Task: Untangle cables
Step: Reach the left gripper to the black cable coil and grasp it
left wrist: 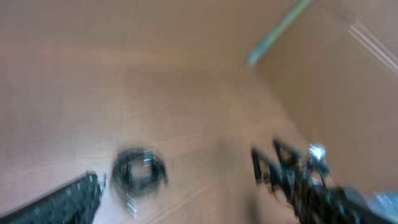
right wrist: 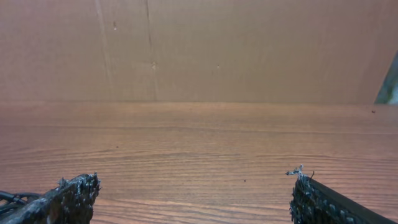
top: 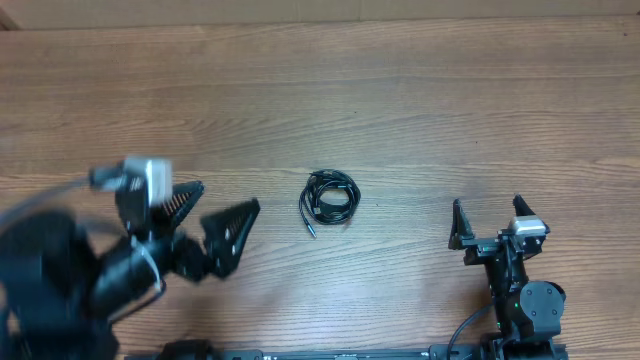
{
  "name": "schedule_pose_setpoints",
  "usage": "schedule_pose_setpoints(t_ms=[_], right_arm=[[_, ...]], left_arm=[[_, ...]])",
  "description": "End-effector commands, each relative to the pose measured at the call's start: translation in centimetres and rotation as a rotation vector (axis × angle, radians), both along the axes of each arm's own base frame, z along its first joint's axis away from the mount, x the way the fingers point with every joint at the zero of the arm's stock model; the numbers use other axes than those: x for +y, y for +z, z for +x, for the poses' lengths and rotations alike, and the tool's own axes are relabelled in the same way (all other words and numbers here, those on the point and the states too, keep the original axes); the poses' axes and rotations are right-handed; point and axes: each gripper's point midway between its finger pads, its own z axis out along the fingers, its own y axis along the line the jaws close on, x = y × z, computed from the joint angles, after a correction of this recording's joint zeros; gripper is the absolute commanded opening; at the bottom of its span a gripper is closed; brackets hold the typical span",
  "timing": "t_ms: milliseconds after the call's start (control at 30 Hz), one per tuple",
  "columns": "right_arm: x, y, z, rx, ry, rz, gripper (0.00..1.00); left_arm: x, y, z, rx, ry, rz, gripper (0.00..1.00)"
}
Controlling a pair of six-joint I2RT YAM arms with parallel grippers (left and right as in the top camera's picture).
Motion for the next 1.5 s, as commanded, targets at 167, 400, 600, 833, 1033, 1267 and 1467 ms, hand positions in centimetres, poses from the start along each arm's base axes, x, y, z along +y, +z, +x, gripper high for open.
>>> schedule_pose_setpoints(t_ms=[167,400,600,833,1033,1267,1467], right_arm=[[-0.1,-0.3,0.1,0.004,-0.002,-0.002,1.00],[-0.1,-0.3,0.1,0.004,-0.002,-0.002,1.00],[-0.1,-0.3,0.1,0.004,-0.002,-0.002,1.00],[-0.1,-0.3,0.1,0.004,-0.002,-0.001,1.00],[-0.1,-0.3,0.1,0.004,-0.002,-0.002,1.00],[-0.1,-0.3,0.1,0.004,-0.002,-0.002,1.00],[-0.1,-0.3,0.1,0.004,-0.002,-0.002,1.00]], left_arm=[[-3.3,0.8,1.6,0.200,-0.263,-0.114,1.00],[-4.1,-6.9,2.4,0.534,-0.054,0.178,1.00],[-4.8,-11.0,3.9,0.598,0.124,0.425,1.00],[-6.2,-14.4,6.5,0.663,0.138,0.495,1.00],[-4.8,-18.6,9.9,0.802,0.278,0.510,1.00],[-5.1,-23.9,11.4,1.000,0.171,0.473,0.91],[-6.5,-28.6,11.2,1.123,0.044,0.506,0.81]])
